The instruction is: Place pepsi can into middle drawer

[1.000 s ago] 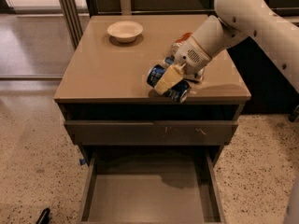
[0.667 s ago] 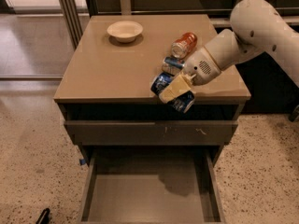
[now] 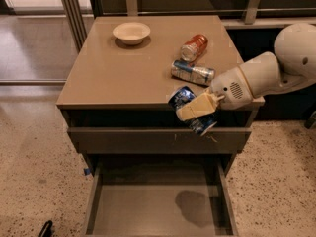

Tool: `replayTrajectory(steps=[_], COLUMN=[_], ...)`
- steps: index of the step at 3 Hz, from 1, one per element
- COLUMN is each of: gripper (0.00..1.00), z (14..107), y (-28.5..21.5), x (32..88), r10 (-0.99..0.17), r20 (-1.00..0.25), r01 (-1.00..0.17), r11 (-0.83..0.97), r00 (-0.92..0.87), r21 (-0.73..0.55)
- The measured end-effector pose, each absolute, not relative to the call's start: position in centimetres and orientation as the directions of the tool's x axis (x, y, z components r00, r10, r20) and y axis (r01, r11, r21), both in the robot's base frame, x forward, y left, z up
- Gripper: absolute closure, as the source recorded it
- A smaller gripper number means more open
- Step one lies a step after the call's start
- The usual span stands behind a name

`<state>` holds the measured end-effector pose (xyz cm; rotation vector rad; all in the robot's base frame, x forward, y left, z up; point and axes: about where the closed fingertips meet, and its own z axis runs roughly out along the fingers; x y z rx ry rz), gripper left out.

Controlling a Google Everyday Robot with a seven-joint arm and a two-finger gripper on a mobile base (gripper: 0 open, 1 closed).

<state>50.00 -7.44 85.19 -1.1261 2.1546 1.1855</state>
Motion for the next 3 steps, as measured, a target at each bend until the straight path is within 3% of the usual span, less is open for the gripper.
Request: replayTrajectory(steps=[1, 3], gripper=[1.00, 1.00], z=[85.32, 85.10], y=[-7.94, -7.52], x=[48.75, 49.11], r10=[-0.394, -0.407], r20=[-0.674, -0.680], r01=[-0.779, -0.788], r11=[0.368, 0.402], r00=[-0.625, -0.610], r21=[0.507, 0.466])
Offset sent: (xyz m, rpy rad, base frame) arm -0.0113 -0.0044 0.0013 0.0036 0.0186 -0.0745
